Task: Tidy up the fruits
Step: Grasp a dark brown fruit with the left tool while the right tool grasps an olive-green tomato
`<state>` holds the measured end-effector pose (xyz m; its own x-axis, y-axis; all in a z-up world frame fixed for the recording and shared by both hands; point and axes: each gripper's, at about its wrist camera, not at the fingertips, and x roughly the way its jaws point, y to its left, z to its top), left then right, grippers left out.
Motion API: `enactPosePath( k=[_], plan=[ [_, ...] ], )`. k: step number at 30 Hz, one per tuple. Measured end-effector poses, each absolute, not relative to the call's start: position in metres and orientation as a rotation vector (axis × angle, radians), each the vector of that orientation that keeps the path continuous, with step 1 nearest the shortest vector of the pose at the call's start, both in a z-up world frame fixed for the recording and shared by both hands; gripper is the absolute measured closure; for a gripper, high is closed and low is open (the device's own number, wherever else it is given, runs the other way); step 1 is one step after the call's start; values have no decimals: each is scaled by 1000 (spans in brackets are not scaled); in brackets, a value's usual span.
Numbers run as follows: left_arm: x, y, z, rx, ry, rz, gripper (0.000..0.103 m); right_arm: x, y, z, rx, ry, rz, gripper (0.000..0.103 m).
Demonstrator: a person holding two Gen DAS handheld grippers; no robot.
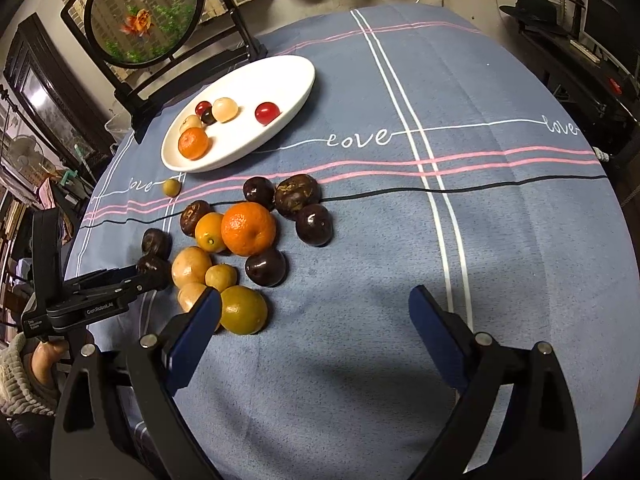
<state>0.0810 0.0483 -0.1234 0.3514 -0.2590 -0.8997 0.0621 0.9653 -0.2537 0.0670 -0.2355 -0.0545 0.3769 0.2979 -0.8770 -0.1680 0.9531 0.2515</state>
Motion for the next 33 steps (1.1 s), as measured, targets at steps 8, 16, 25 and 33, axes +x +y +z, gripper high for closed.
enactPosePath(
  k=[8, 16, 25, 33],
  plan=[
    [61, 62, -115, -252, 1169, -206, 61, 63, -214, -69, 53, 1187, 370, 8],
    [39, 82, -110, -272, 1163, -182, 61, 64, -185, -88, -19, 1202, 433, 23],
    [30, 92, -109, -294, 1158, -161, 61, 68, -171, -103, -23, 1205, 504, 50],
    [31, 89, -114, -304, 1174, -171, 61, 65, -170, -105, -12, 1212, 542, 63]
  ],
)
